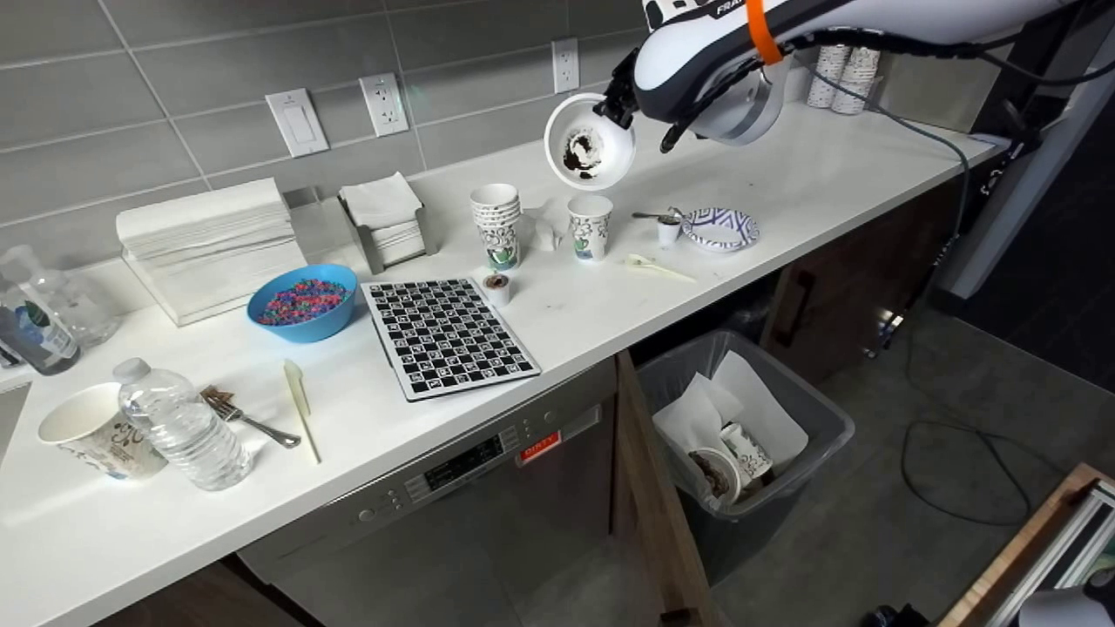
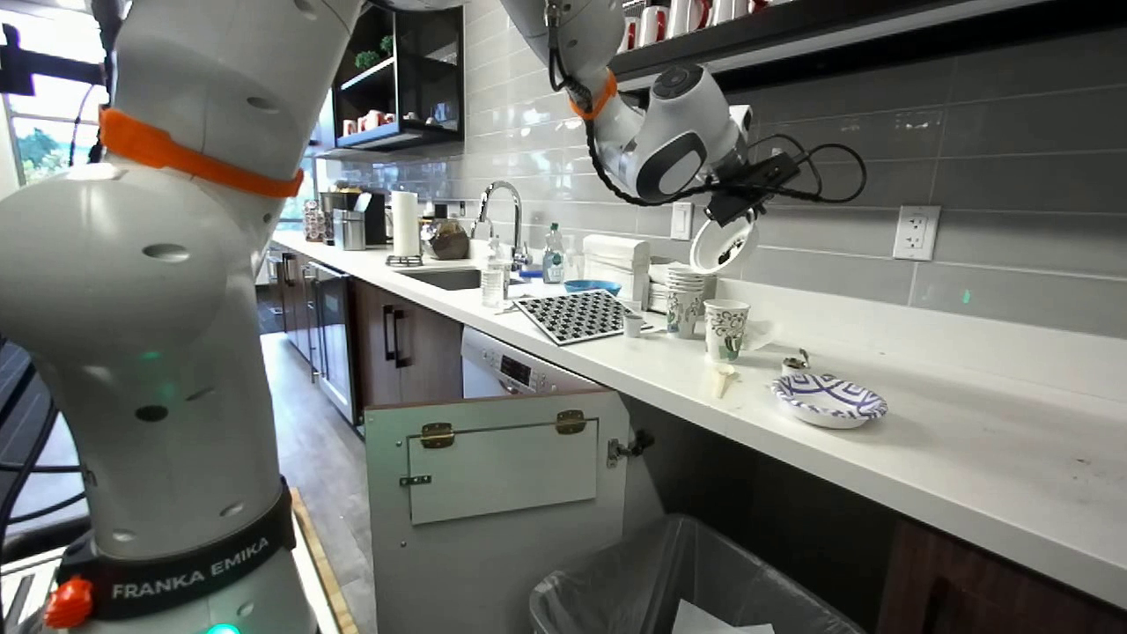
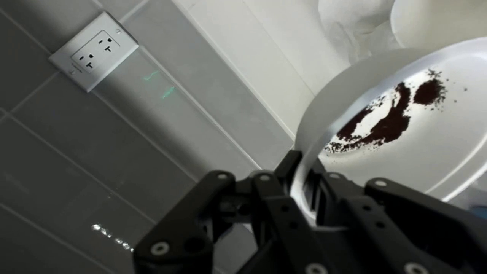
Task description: Pour the contents in the white bowl into the coffee cup on the right.
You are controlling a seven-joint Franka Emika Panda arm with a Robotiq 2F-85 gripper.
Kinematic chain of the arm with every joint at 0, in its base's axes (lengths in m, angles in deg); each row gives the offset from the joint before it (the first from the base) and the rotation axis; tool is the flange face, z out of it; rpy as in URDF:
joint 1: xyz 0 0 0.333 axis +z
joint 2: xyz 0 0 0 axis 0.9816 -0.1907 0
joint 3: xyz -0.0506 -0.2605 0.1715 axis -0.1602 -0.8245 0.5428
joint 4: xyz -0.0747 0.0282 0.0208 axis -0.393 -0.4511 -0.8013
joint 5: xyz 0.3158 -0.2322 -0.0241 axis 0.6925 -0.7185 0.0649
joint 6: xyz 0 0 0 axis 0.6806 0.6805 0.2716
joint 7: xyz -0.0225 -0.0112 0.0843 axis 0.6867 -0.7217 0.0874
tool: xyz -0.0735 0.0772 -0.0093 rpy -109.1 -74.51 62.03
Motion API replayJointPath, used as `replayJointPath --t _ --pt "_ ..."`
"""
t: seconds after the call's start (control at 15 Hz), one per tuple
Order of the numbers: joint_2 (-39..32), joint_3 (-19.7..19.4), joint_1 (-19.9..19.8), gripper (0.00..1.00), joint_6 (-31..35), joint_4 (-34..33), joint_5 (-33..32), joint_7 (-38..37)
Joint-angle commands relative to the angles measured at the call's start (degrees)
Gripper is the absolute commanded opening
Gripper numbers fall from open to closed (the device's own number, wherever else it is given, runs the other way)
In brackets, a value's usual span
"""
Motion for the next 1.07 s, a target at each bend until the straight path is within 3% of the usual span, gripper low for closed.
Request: replayJointPath --t 0.0,0.47,0.53,0.87,1.0 --pt "-2.77 3.21 -2.5 0.02 4.91 -1.32 -0.88 1.88" --pt "-6.21 6.1 -4.66 0.02 13.59 -1.15 -5.57 2.66" --pt "-4.35 4.82 -3.51 0.07 11.19 -0.33 -3.89 1.74" --pt "-5.3 5.03 -3.82 0.07 12.26 -0.63 -4.87 1.74" --pt "-6.09 4.69 -3.5 0.02 13.95 -0.94 -5.38 2.3"
